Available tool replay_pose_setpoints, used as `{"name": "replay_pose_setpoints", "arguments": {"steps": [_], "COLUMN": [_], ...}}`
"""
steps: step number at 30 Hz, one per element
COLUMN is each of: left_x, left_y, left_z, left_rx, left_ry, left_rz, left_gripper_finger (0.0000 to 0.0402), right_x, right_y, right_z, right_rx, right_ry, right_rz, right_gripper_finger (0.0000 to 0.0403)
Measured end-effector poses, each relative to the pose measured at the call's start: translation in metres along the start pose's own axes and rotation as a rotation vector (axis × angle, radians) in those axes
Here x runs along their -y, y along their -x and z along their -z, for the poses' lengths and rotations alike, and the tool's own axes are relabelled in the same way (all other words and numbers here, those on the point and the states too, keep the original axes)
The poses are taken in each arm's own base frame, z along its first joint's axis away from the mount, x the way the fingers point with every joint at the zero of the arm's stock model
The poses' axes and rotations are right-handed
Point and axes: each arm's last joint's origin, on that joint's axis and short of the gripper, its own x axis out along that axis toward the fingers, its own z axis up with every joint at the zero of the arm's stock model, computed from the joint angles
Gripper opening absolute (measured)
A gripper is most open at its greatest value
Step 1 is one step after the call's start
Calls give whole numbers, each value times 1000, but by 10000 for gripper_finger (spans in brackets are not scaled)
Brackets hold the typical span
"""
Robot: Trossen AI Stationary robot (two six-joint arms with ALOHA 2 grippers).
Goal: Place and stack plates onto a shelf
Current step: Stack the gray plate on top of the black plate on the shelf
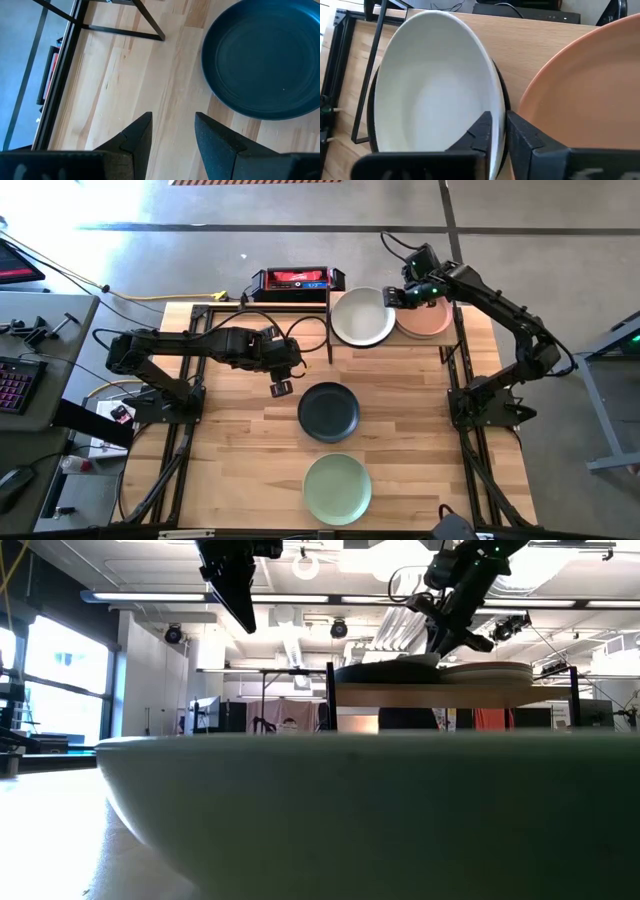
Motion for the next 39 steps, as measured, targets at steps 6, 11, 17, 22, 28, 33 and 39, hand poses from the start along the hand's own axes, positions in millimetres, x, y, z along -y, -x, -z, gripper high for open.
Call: {"name": "replay_pose_setpoints", "arguments": {"steps": [6,11,17,22,28,33,39], "left_x": [0,0,0,0,-4,-11,-17], "left_y": [0,0,0,0,-2,-4,-6], "left_z": [0,0,0,0,0,-1,-1], "left_rx": [0,0,0,0,-4,-11,-16], "left_ry": [0,0,1,2,33,62,81], "left_rz": [0,0,0,0,-7,-18,-28], "left_gripper_finger": [136,136,136,136,136,136,136], "right_x": [1,0,-1,-12,-45,-66,-76], "right_y": [0,0,1,1,-4,-7,-22], "right_z": [0,0,0,9,41,63,76], "right_rx": [12,-1,-60,-178,-340,-345,-380], "right_ry": [1,-1,7,39,169,265,300], "right_rz": [20,-5,-110,-277,-362,-306,-221], "right_gripper_finger": [67,86,92,92,92,91,91]}}
